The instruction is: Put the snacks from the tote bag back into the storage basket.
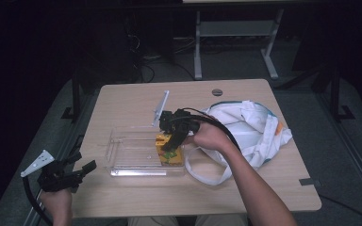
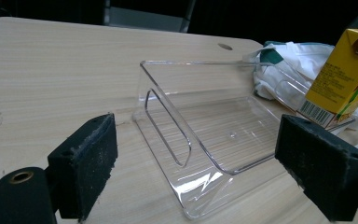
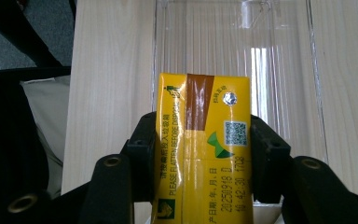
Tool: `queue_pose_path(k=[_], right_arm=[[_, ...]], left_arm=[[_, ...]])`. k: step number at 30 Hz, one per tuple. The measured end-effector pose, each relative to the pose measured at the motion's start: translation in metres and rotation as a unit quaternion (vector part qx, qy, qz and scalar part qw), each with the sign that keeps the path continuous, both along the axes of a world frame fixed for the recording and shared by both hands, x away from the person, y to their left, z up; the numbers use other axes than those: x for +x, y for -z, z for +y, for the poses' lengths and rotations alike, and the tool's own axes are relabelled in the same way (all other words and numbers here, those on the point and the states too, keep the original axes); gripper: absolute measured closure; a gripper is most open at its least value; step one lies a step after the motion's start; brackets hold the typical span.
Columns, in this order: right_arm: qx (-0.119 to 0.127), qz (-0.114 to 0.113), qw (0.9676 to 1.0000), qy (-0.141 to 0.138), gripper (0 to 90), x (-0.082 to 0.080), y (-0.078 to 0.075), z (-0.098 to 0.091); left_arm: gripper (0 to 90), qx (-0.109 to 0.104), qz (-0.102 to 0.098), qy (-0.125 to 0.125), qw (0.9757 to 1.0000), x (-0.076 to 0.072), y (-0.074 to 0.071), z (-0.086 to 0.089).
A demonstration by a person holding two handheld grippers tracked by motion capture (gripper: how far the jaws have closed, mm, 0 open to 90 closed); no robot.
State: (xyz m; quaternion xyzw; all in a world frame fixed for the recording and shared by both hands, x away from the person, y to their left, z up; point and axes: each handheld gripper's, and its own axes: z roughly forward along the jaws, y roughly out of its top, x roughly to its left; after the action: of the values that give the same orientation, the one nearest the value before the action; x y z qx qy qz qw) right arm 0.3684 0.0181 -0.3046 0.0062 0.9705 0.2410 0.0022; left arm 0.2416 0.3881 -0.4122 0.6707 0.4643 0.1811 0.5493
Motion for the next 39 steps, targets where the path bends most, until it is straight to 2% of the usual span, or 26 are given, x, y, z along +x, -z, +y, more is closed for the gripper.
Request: queue_pose_path(k=[39], right_arm=[[-0.003,0.023,0.9997,0.008,51.9,0.002,0.034,0.001]], left_arm=[[12.6,-0.003,0.001,-0.002,1.0000,0.000,0.000,0.000]])
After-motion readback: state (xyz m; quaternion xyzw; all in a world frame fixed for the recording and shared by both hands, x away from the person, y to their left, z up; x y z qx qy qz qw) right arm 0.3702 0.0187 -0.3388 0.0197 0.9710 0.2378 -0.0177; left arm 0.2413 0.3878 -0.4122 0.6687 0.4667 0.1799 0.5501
